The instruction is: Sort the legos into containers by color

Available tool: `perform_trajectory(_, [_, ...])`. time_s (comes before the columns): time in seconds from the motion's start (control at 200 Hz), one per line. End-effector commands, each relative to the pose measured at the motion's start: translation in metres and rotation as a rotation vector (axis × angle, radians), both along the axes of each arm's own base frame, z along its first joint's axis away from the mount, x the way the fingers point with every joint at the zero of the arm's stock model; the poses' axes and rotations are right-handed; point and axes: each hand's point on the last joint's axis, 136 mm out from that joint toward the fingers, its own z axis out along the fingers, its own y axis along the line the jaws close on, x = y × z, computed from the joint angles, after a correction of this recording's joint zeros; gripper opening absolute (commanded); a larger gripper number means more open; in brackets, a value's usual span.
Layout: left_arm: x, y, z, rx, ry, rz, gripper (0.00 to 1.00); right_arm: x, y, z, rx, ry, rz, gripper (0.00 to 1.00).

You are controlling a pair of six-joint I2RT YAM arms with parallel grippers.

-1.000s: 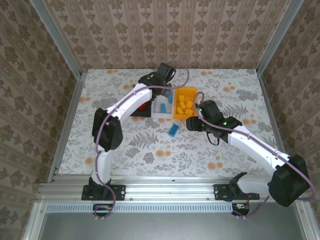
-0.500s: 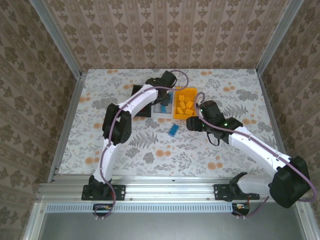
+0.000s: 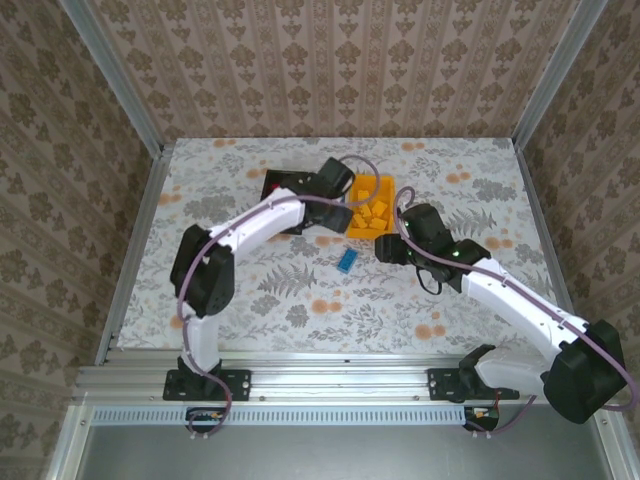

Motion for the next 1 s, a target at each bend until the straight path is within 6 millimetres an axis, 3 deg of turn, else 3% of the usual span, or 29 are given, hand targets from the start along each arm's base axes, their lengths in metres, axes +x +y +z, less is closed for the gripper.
perform_trajectory(0.0, [-0.033, -0.022, -0.038, -0.036, 0.085, -0.055, 0.77, -0.003, -0.011, -0.011, -0.014, 0.004, -0.061, 0.63])
perform_trajectory(0.13, [-0.046, -0.026, -0.072, 0.005, 0.151, -0.041, 0.74, -0.005, -0.015, -0.014, -0.003, -0.002, -0.085, 0.63])
perform_trajectory(0.305, [-0.058, -0.03, -0.092, 0.019, 0.183, -0.038, 0.7, -0.009, -0.025, -0.007, -0.014, -0.034, -0.116, 0.64])
perform_trajectory(0.485, [-0.061, -0.029, -0.11, 0.03, 0.211, -0.023, 0.51, -0.011, -0.028, -0.004, -0.007, -0.046, -0.126, 0.64])
perform_trajectory(0.59, [-0.061, -0.031, -0.1, -0.001, 0.191, -0.026, 0.4, -0.011, -0.029, -0.003, -0.007, -0.052, -0.13, 0.64])
perform_trajectory(0.79, [-0.063, -0.039, -0.059, -0.101, 0.153, -0.081, 0.36, -0.011, -0.03, -0.002, 0.0, -0.064, -0.137, 0.64])
perform_trajectory(0.995, [-0.045, -0.025, -0.021, -0.137, 0.096, -0.071, 0.35, -0.012, -0.03, -0.003, 0.006, -0.067, -0.137, 0.64])
